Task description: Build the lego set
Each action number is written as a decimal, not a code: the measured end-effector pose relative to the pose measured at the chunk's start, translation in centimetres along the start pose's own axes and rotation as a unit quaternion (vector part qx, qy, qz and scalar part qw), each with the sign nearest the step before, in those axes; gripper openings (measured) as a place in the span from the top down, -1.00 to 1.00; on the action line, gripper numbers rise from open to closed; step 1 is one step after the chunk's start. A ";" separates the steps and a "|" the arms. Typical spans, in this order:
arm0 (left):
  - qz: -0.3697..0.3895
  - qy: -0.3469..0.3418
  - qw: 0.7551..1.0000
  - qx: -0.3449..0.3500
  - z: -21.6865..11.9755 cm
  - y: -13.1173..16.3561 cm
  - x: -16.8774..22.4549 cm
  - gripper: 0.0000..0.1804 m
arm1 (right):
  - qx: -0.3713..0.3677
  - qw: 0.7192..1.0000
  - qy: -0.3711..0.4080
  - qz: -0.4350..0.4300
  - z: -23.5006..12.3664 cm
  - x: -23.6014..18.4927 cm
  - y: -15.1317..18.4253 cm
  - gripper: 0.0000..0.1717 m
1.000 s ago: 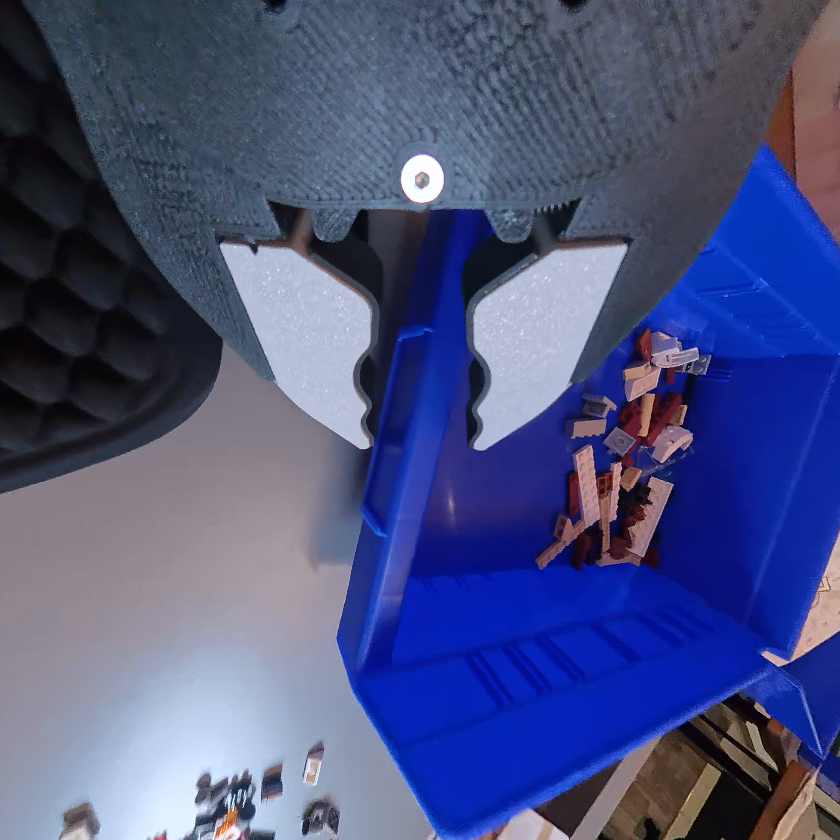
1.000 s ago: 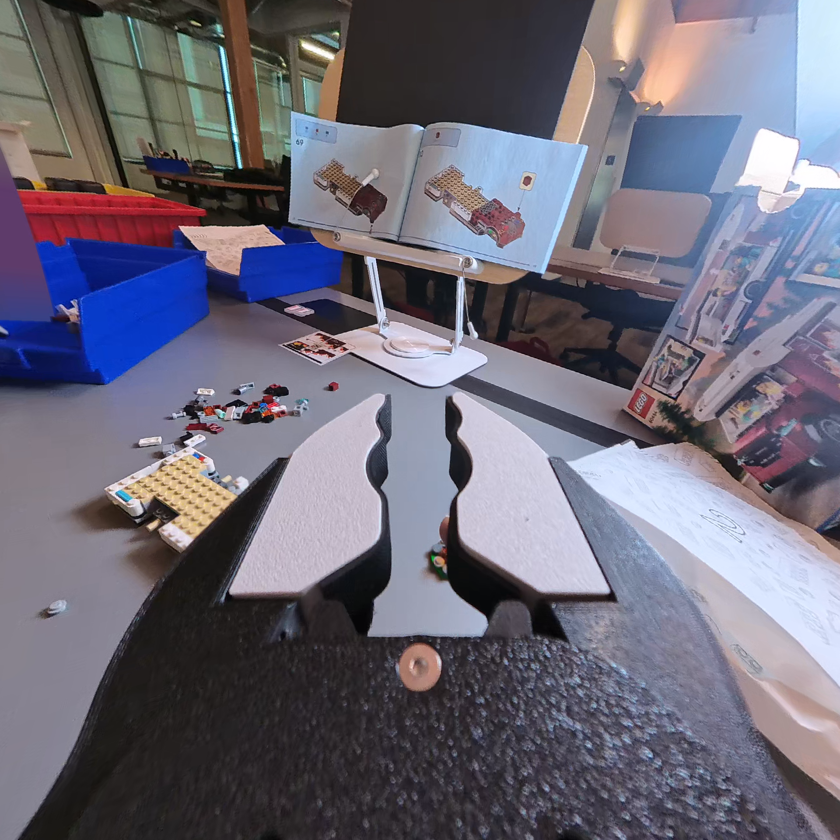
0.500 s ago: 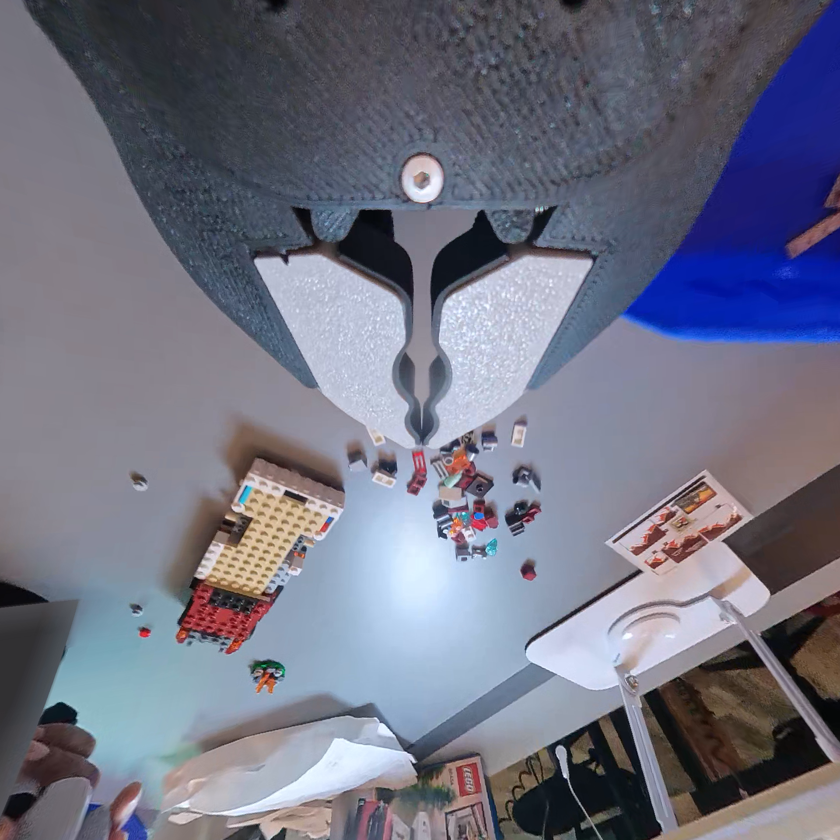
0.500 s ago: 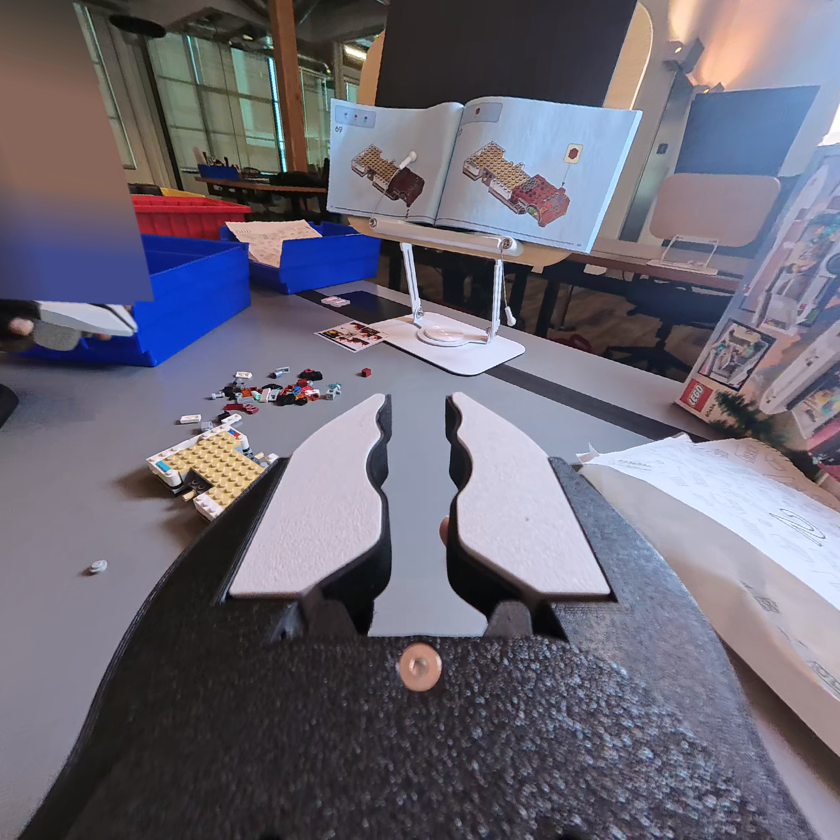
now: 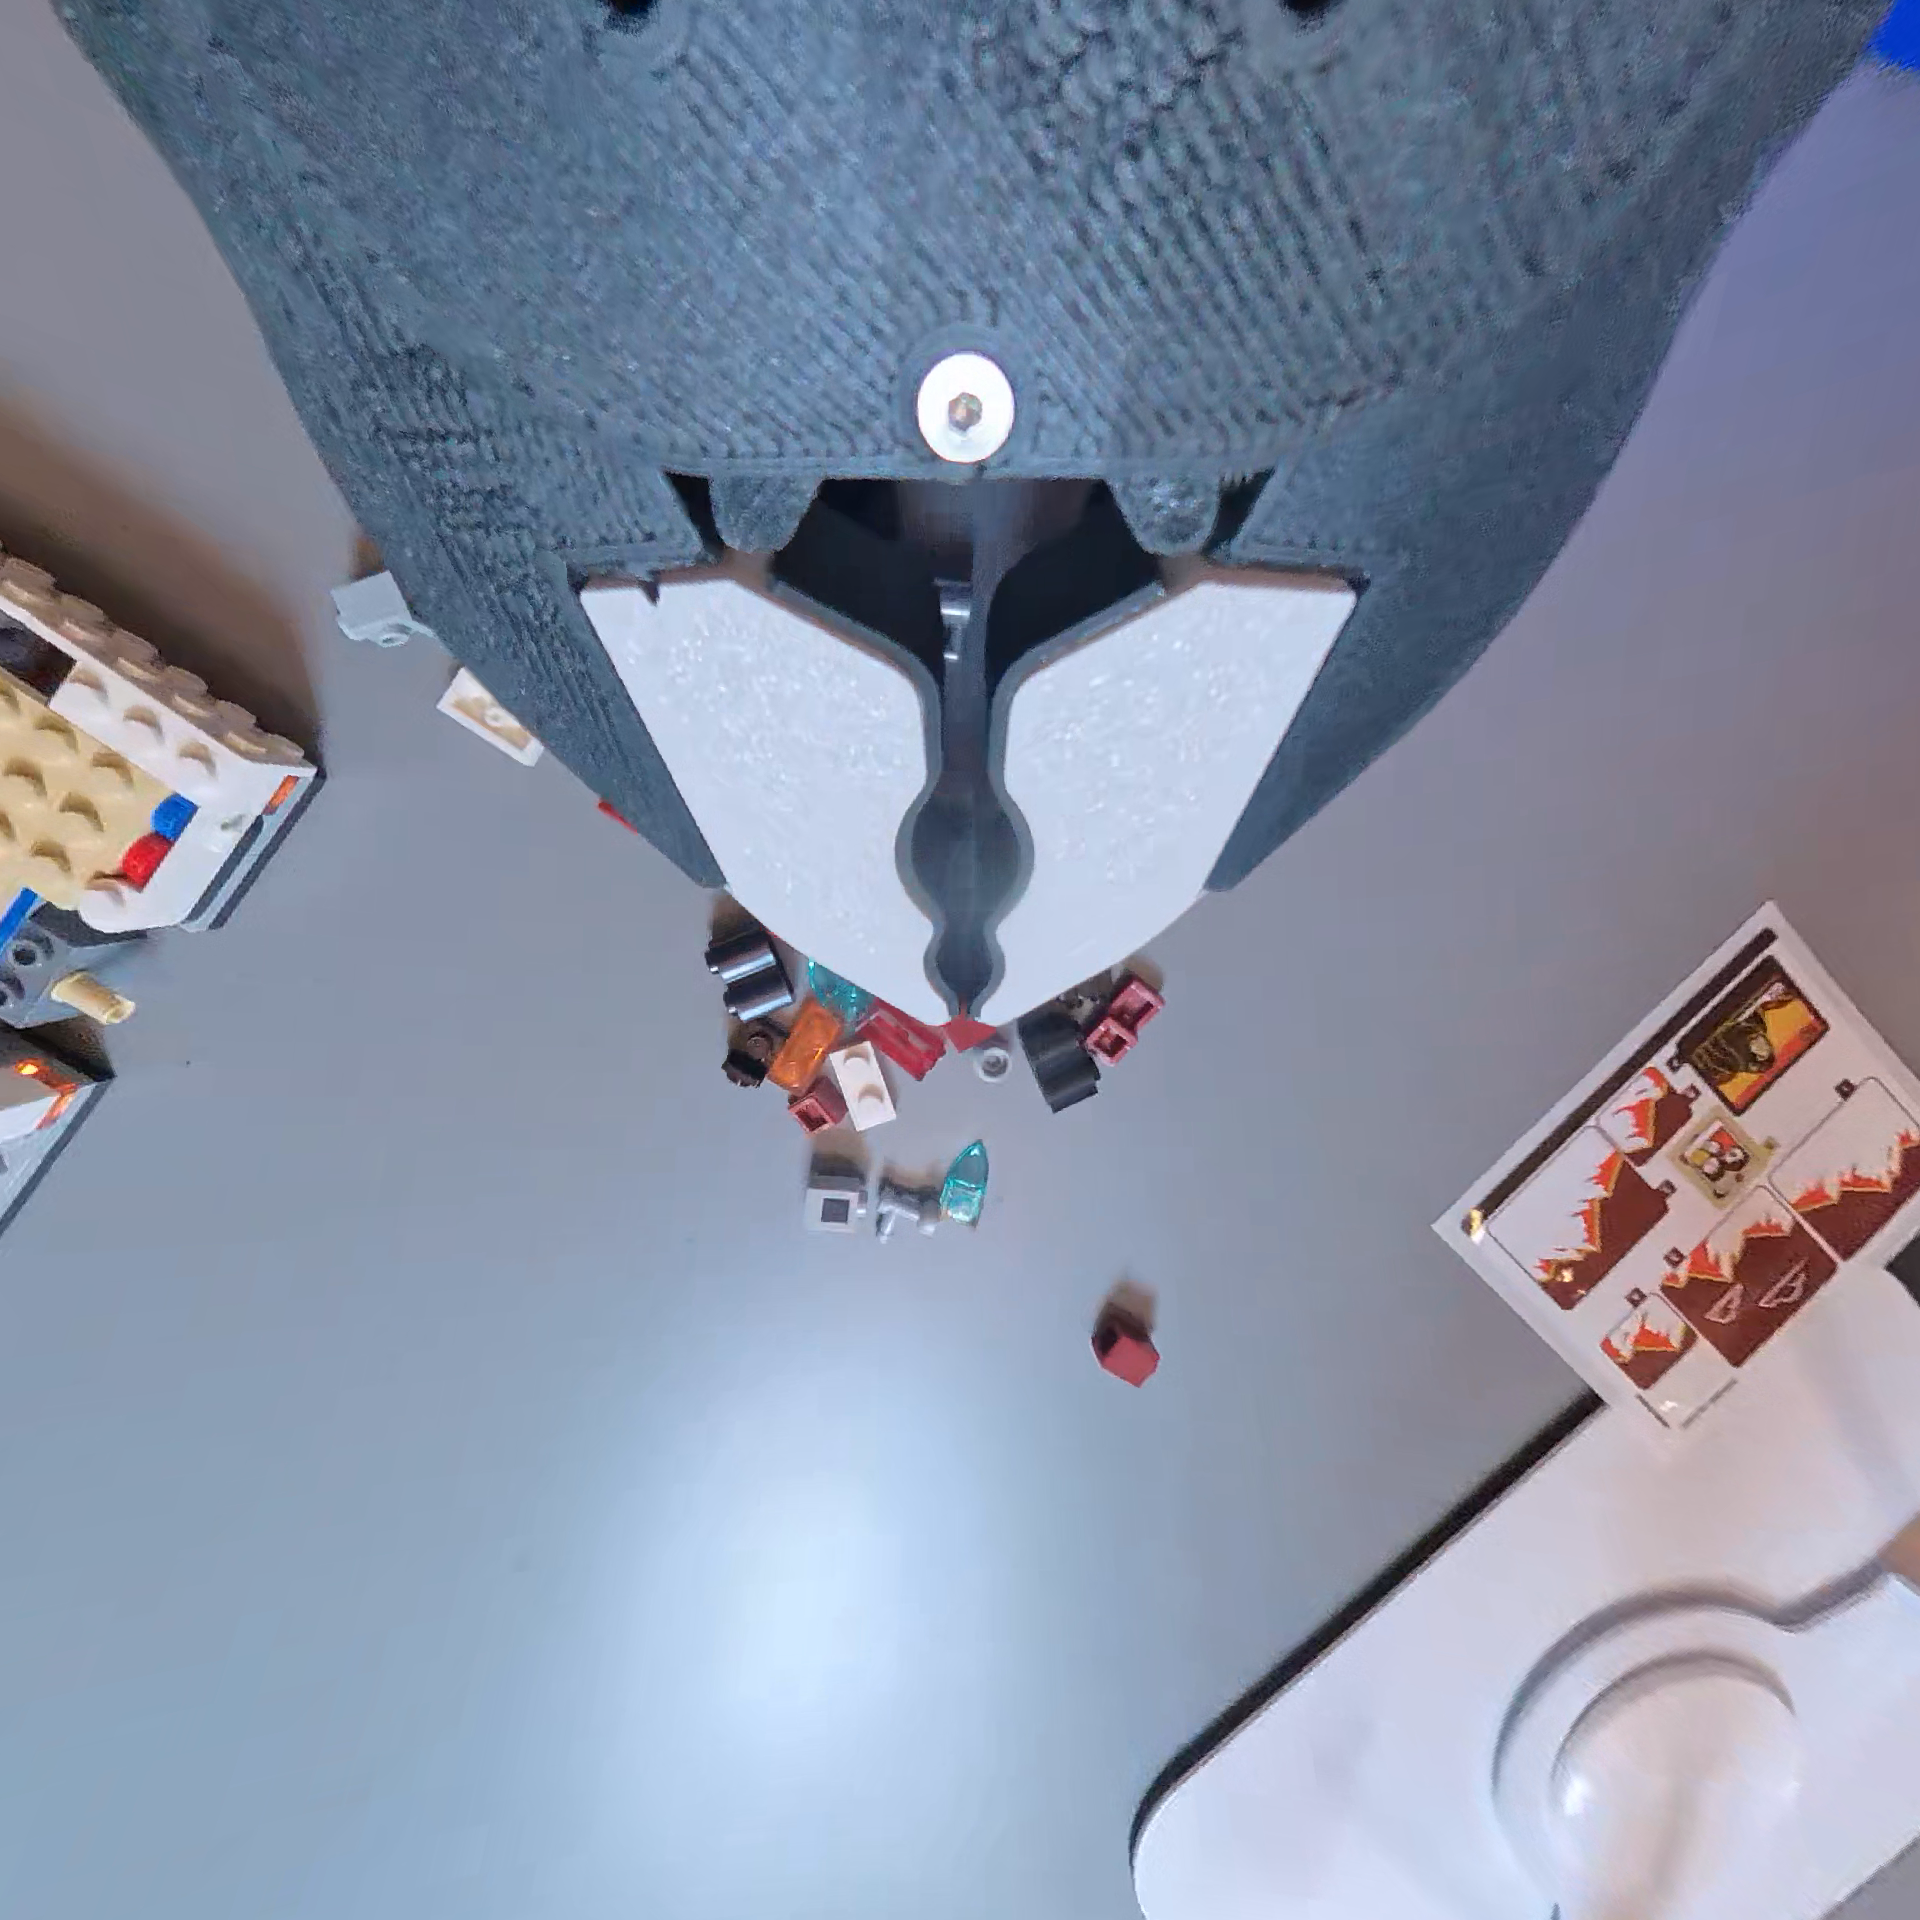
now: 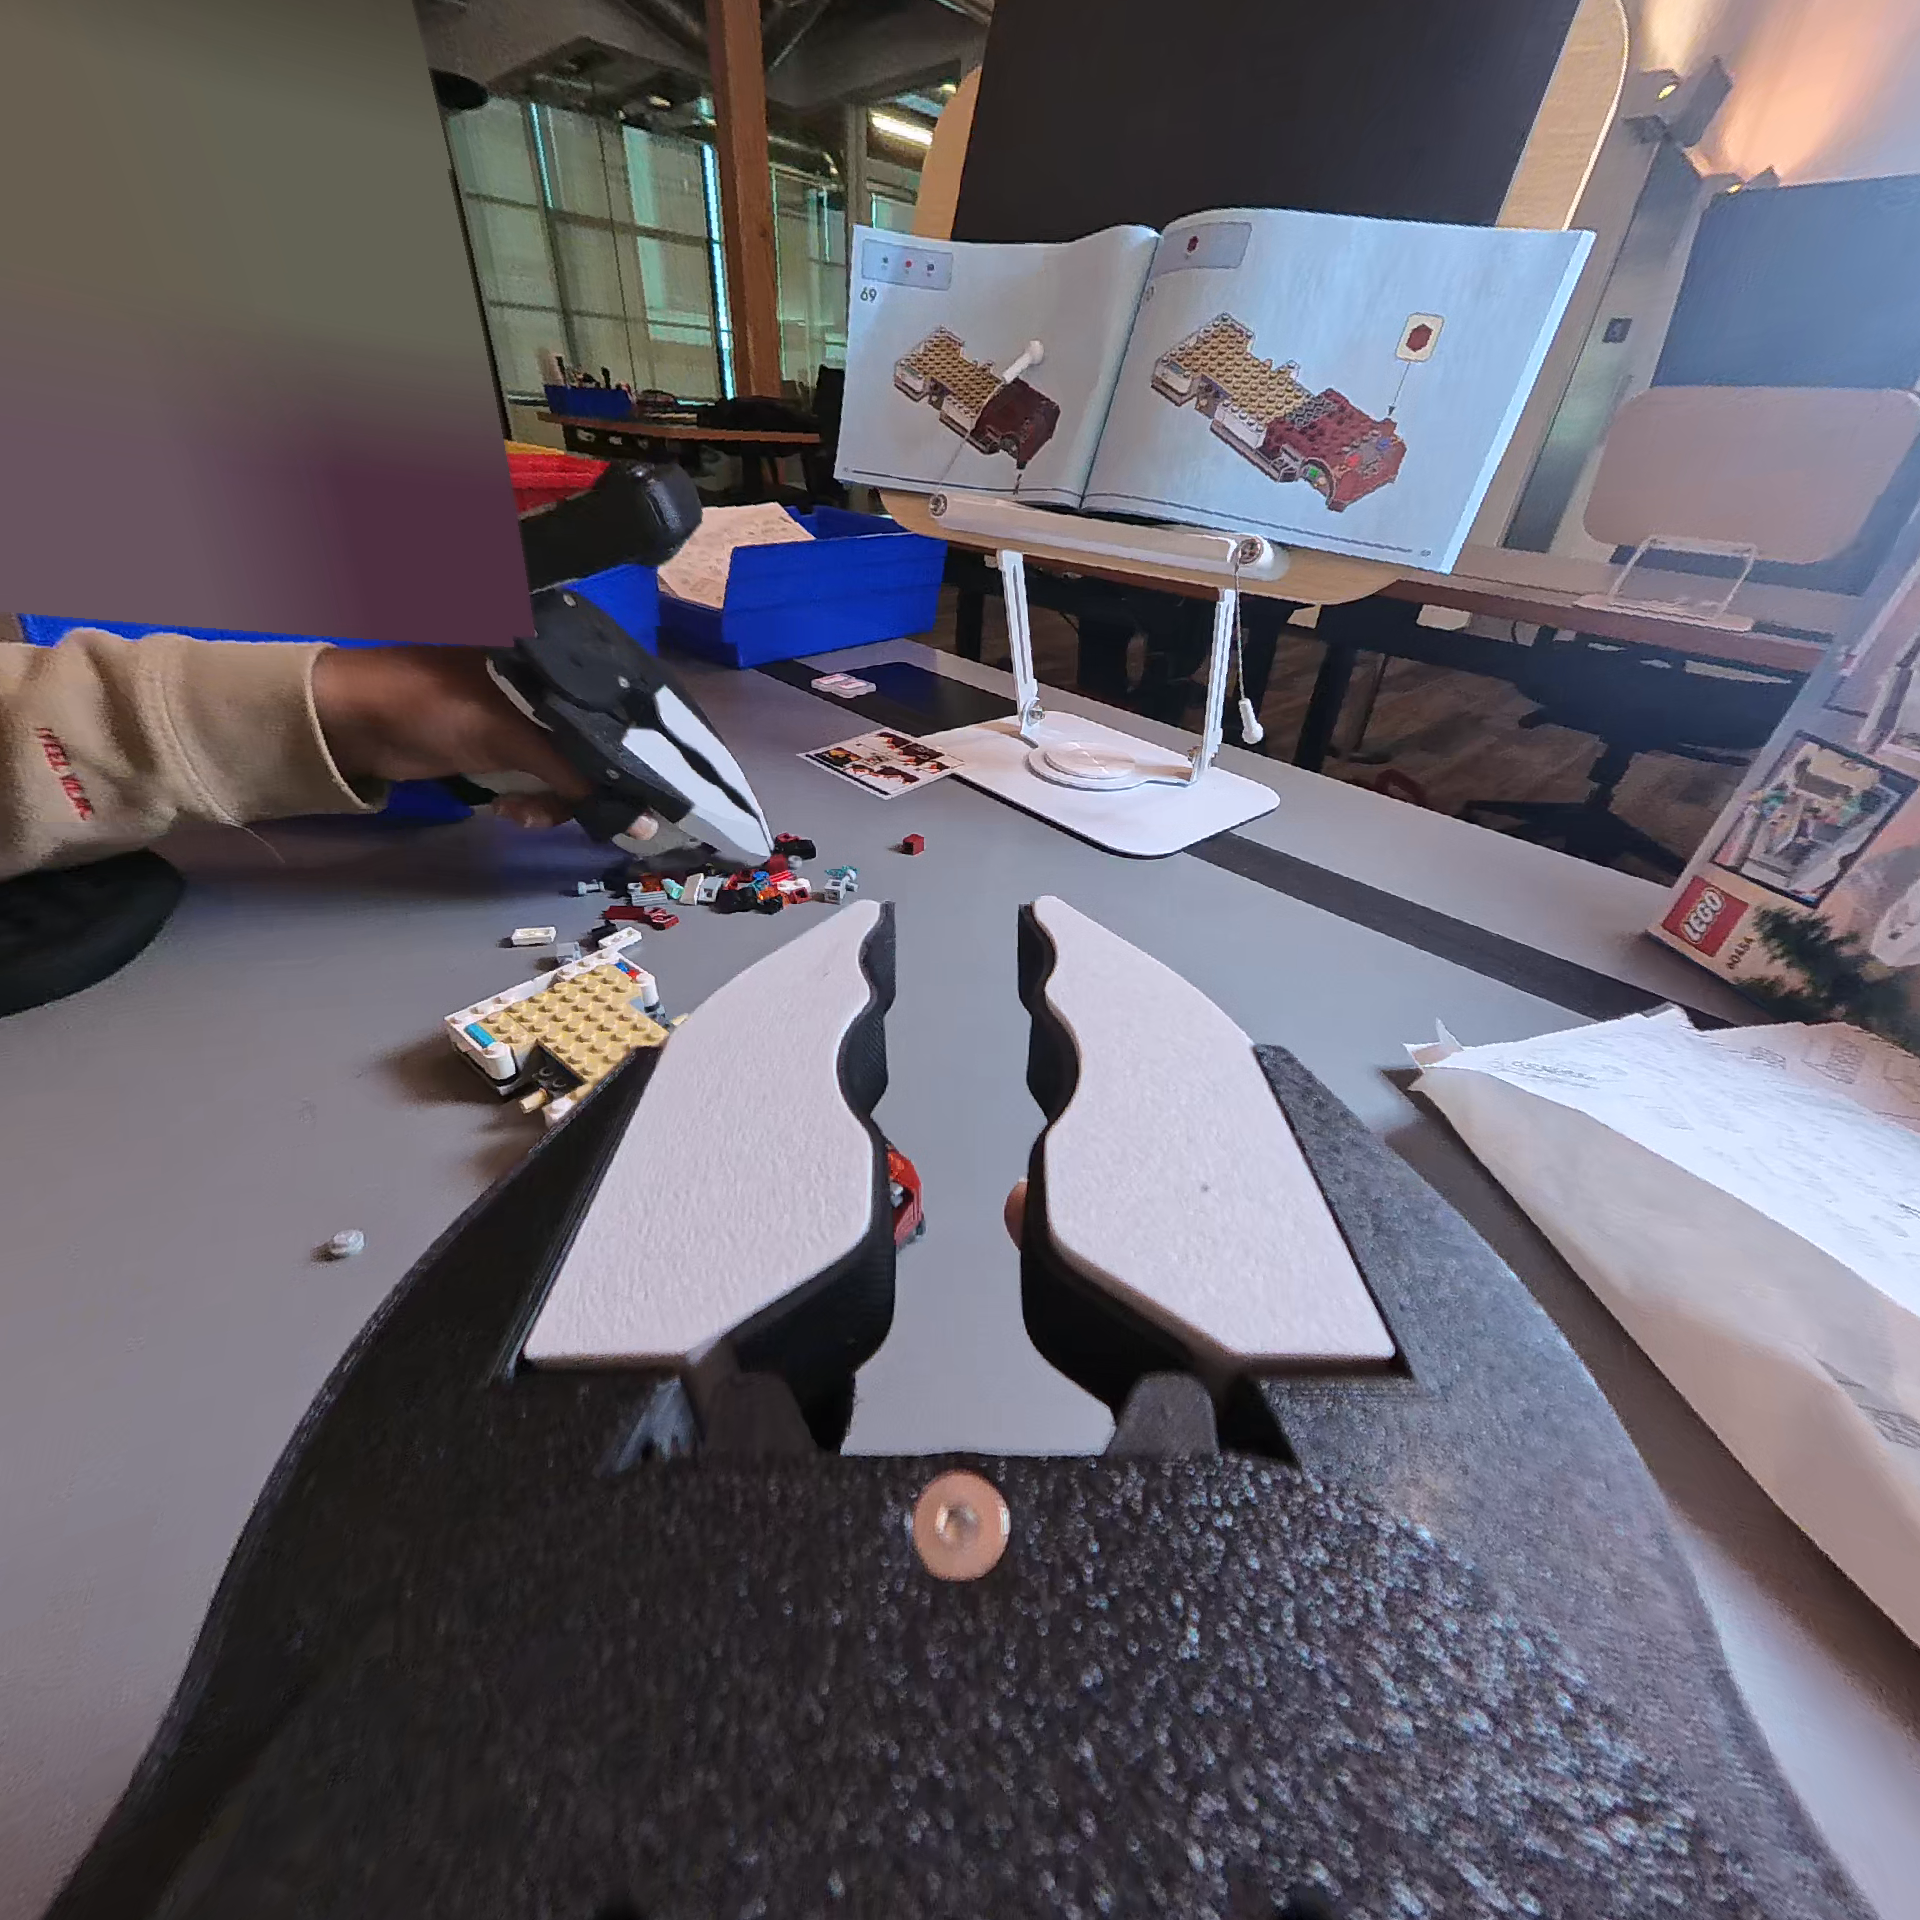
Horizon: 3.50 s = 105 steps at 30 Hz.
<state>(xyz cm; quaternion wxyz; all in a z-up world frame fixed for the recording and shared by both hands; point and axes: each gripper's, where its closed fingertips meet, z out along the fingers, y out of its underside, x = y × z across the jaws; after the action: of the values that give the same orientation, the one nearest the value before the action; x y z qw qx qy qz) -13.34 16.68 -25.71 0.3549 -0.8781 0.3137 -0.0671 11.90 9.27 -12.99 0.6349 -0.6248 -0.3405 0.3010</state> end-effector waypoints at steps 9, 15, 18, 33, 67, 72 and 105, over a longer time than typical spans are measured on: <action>0.029 0.046 0.997 -0.045 -0.9 1.7 1.4 0.92 | 0.009 1.000 -0.002 0.010 -0.4 0.2 -0.4 0.74; 0.011 0.052 0.998 -0.033 -0.9 0.4 0.5 0.90 | 0.006 1.000 -0.002 0.011 -0.3 0.2 -0.3 0.74; 0.003 0.051 0.998 -0.031 -0.5 0.2 0.1 0.91 | 0.002 1.000 -0.001 0.010 -0.3 0.2 -0.1 0.74; 0.012 0.074 0.997 -0.035 0.0 0.9 1.2 0.83 | 0.001 1.000 -0.001 0.009 -0.3 0.3 0.0 0.74; 0.255 0.313 0.914 0.039 -4.8 -1.6 25.7 0.92 | -0.037 0.999 0.026 -0.016 -0.2 1.5 1.5 0.74; 0.295 0.287 0.911 0.005 -3.1 -0.2 27.1 0.91 | -0.051 0.998 0.019 -0.027 0.1 1.0 2.1 0.74; 0.179 0.153 0.966 0.105 -8.0 1.3 14.3 0.45 | -0.153 0.961 -0.213 -0.091 0.9 -8.9 5.0 0.75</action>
<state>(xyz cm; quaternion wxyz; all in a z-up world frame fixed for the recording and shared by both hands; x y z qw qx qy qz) -5.38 2.72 -22.14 0.3993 -0.7447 0.5075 -0.1687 6.12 2.79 -18.55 0.4696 -0.6023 -0.5649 0.3125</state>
